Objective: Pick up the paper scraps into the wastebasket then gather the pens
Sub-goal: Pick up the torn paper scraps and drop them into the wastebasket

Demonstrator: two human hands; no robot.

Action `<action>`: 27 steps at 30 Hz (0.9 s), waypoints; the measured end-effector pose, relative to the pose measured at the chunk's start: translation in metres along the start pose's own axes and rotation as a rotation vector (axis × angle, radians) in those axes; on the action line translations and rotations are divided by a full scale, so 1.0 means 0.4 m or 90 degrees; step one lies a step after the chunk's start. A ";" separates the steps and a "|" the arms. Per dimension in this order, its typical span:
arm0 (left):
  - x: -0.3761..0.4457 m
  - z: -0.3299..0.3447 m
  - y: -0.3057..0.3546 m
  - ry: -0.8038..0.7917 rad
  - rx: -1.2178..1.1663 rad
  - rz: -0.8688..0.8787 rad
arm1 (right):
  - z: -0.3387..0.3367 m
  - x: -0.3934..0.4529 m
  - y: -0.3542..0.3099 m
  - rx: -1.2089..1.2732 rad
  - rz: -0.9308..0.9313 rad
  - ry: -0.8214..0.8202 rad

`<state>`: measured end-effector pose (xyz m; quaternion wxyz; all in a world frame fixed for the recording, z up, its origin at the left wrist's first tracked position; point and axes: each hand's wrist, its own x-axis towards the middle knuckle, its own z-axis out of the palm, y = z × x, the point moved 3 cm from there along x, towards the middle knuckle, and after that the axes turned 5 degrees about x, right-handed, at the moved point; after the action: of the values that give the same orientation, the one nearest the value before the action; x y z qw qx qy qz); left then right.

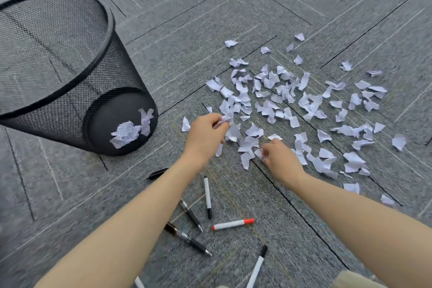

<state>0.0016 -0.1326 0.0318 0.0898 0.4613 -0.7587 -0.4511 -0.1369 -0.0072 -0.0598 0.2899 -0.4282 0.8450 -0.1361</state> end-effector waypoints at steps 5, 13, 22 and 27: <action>-0.004 -0.125 0.111 0.070 -0.062 0.059 | 0.004 -0.015 0.013 -0.048 -0.016 0.009; -0.080 -0.466 0.248 0.344 0.060 0.156 | 0.028 0.027 0.034 -0.115 -0.030 -0.024; -0.080 -0.662 0.017 0.331 0.410 -0.108 | 0.028 0.026 0.020 -0.124 -0.050 -0.017; -0.082 -0.638 -0.024 0.251 0.389 -0.232 | -0.004 0.038 -0.023 -0.064 -0.024 -0.028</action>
<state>0.1667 -0.2623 0.1809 0.0109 0.6716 -0.7317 -0.1162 -0.1390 -0.0249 -0.0599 0.2844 -0.4606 0.8360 -0.0896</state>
